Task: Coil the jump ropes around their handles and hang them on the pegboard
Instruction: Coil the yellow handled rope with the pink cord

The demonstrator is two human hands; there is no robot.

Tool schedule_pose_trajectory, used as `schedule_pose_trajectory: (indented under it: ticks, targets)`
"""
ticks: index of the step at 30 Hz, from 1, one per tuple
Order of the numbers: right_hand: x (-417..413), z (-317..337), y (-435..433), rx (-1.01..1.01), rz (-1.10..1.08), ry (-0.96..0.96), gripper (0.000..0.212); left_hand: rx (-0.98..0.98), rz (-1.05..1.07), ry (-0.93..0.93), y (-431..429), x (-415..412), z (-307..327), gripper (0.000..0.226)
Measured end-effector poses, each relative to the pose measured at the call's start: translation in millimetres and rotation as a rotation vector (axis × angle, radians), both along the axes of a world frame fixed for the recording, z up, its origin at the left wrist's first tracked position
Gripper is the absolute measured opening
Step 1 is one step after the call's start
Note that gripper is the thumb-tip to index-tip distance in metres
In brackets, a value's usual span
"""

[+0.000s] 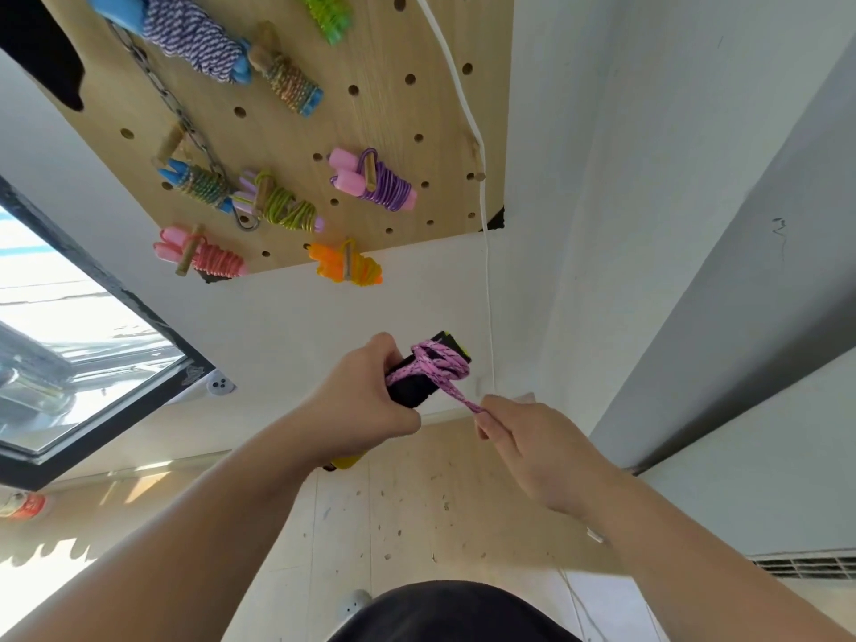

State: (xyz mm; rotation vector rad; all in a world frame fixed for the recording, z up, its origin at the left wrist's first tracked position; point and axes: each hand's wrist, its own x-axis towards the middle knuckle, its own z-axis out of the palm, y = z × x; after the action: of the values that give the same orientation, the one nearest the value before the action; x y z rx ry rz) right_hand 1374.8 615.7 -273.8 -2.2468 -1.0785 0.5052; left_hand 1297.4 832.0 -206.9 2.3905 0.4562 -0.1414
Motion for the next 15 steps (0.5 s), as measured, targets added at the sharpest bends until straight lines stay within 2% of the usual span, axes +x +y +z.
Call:
schedule_pose_trajectory:
  ticks: [3, 5, 6, 9, 11, 13, 15]
  targets:
    - [13.3, -8.9, -4.1, 0.032, 0.043, 0.312, 0.036, -0.116, -0.186, -0.018, -14.7, -10.8, 13.1, 0.039]
    - [24.8, -2.5, -2.0, -0.018, 0.070, 0.460, 0.037, -0.044, -0.357, 0.043, -23.9, -15.9, 14.4, 0.039]
    - [31.9, 3.4, 0.8, -0.075, 0.097, 0.443, 0.036, 0.027, -0.436, 0.071, -28.9, -17.3, 12.5, 0.039]
    - [49.3, 24.0, 19.2, -0.228, 0.194, 0.266, 0.036, 0.291, -0.572, 0.139, -38.3, -18.6, -2.9, 0.030]
    - [47.8, 36.2, 36.2, -0.301, 0.243, 0.111, 0.039, 0.432, -0.539, 0.157, -37.6, -15.8, -15.4, 0.026]
    - [33.5, 43.1, 51.2, -0.374, 0.304, -0.138, 0.032, 0.455, -0.416, 0.167, -30.8, -8.1, -25.1, 0.025]
    - [12.6, 45.4, 57.8, -0.410, 0.320, -0.362, 0.018, 0.383, -0.248, 0.196, -21.2, 1.2, -29.4, 0.024]
